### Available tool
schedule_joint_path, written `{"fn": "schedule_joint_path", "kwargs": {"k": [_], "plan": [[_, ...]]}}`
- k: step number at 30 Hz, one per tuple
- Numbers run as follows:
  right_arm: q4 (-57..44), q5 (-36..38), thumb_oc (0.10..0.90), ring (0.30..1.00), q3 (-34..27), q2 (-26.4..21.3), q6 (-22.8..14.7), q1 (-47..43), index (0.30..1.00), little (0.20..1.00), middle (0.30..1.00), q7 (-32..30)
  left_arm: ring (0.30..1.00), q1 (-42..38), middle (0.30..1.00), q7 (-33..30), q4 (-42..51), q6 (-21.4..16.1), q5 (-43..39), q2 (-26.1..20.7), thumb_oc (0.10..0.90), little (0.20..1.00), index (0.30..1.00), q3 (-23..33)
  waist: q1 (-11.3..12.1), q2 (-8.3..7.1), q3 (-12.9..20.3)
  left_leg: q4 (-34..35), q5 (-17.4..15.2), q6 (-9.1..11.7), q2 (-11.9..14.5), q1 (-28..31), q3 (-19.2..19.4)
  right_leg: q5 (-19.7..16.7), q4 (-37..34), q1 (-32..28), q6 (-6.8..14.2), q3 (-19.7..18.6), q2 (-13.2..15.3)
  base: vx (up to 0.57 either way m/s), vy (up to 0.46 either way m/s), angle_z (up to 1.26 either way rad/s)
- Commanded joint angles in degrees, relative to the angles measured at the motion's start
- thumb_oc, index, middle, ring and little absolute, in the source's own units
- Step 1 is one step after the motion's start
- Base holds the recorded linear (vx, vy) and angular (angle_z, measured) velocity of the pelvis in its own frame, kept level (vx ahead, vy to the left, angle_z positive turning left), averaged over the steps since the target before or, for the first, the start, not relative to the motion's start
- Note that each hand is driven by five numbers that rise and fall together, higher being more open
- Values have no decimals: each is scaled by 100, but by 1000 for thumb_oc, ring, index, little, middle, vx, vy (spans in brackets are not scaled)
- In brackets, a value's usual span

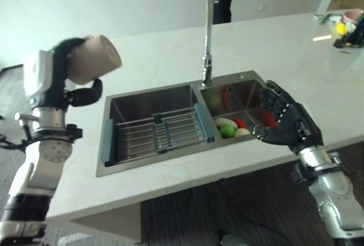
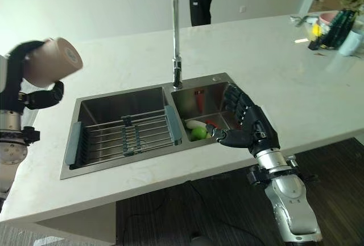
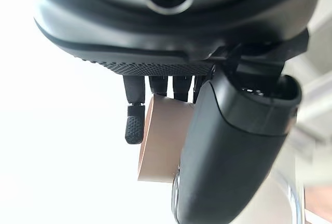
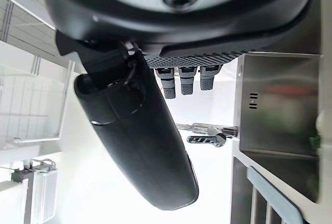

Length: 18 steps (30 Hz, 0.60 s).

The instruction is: Place the dishes in the dishwasher.

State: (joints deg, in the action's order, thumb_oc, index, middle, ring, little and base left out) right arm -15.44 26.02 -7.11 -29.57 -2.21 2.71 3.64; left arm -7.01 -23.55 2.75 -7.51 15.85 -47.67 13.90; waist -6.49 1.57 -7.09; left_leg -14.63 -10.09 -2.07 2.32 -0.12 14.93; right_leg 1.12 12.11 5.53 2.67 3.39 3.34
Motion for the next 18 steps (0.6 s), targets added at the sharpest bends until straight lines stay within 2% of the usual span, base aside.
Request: {"fn": "schedule_joint_path", "kwargs": {"k": [1,4,9,12,14,15,18], "plan": [[-723,139,800,900,-497,49,-931,-221,900,900,900,-222,300,-298,300,-1135,675,-833,218,15,400,300,300,359,72,23,497,-256,-222,377,48,-205,-445,810,508,-149,445,297,159,0,-125,27],[-753,163,800,900,-547,225,-1081,-122,900,900,900,-257,300,237,300,-1882,1008,-1106,353,413,400,300,300,736,226,-26,501,-256,-190,418,53,-238,-554,848,508,-186,415,417,181,-1,-125,39],[-915,-15,800,900,-531,389,-1203,16,900,900,900,-319,300,1064,300,-2400,1294,-1364,349,1181,400,300,300,1129,507,-87,453,-256,-99,508,99,-326,-709,904,508,-222,335,675,214,-14,-128,36],[-887,52,800,900,-534,409,-1345,120,900,900,900,-262,300,1547,300,-2491,1393,-1466,179,1505,400,300,300,1336,725,-126,428,-256,-22,576,122,-404,-836,926,508,-241,319,898,260,-19,-149,30],[-866,-30,800,900,-491,394,-1356,113,900,900,900,-275,300,1661,300,-2504,1405,-1520,114,1545,400,300,300,1390,812,-126,417,-256,13,606,131,-429,-903,933,508,-235,308,941,263,-2,-74,30],[-833,-106,800,900,-416,360,-1323,88,900,900,900,-355,300,1803,300,-2516,1465,-1593,9,1586,400,300,300,1485,930,-108,400,-256,89,683,174,-474,-984,925,508,-225,298,1006,271,5,-66,28],[-804,-114,800,900,-446,285,-1325,65,900,900,900,-514,300,1779,300,-2356,1602,-1794,-309,1659,400,300,300,1546,1034,-80,320,-256,230,768,323,-592,-813,904,508,-259,323,1238,368,-67,-23,42]]}}
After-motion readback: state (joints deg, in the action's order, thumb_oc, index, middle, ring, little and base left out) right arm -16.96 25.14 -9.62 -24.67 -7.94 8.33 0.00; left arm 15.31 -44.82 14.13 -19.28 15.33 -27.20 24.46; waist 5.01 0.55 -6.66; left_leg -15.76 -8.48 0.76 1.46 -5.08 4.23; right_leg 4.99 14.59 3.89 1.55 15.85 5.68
